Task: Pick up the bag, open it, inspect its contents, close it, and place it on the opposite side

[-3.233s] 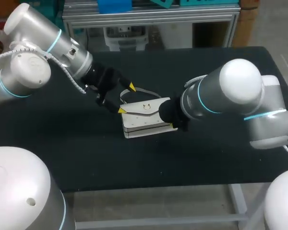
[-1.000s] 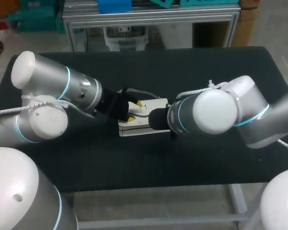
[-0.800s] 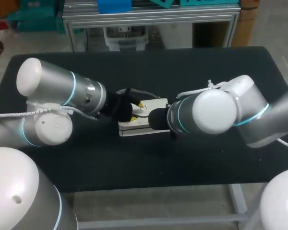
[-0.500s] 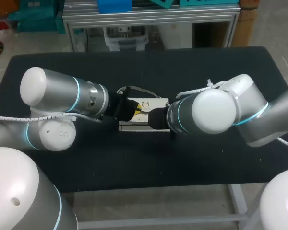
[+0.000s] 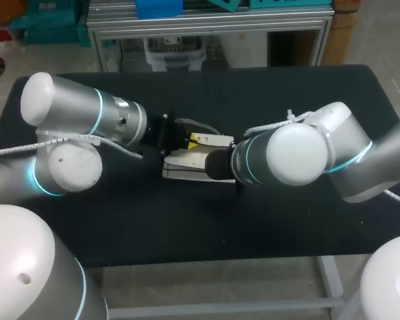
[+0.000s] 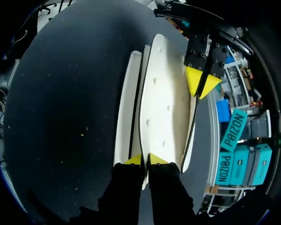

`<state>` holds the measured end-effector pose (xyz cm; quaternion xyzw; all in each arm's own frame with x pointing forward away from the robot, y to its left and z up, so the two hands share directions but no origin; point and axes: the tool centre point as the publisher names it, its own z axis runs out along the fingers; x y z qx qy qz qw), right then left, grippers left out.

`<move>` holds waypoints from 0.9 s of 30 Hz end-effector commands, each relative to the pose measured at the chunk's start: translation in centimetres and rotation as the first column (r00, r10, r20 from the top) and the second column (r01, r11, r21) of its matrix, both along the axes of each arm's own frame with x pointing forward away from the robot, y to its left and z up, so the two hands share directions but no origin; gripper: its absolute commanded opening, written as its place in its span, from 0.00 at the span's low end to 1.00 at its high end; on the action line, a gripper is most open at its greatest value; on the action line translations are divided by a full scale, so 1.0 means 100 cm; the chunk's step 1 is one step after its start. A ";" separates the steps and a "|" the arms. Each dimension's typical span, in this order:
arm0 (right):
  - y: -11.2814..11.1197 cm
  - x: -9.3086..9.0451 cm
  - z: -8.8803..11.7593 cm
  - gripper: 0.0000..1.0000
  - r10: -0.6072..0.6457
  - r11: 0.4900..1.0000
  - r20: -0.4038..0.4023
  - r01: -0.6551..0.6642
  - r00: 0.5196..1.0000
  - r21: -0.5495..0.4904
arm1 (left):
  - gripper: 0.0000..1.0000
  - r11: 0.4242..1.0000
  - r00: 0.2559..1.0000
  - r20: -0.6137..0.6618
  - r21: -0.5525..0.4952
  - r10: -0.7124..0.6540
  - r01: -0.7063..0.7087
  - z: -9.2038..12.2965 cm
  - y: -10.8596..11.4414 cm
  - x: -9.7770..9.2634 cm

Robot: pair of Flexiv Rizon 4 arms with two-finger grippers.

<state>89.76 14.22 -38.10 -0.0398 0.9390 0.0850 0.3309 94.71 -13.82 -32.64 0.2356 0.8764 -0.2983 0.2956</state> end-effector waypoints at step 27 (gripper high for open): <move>-0.003 -0.003 -0.007 0.00 0.002 1.000 0.030 -0.003 1.000 0.012 | 0.91 0.999 0.979 -0.201 0.027 0.039 -0.035 0.018 0.028 -0.023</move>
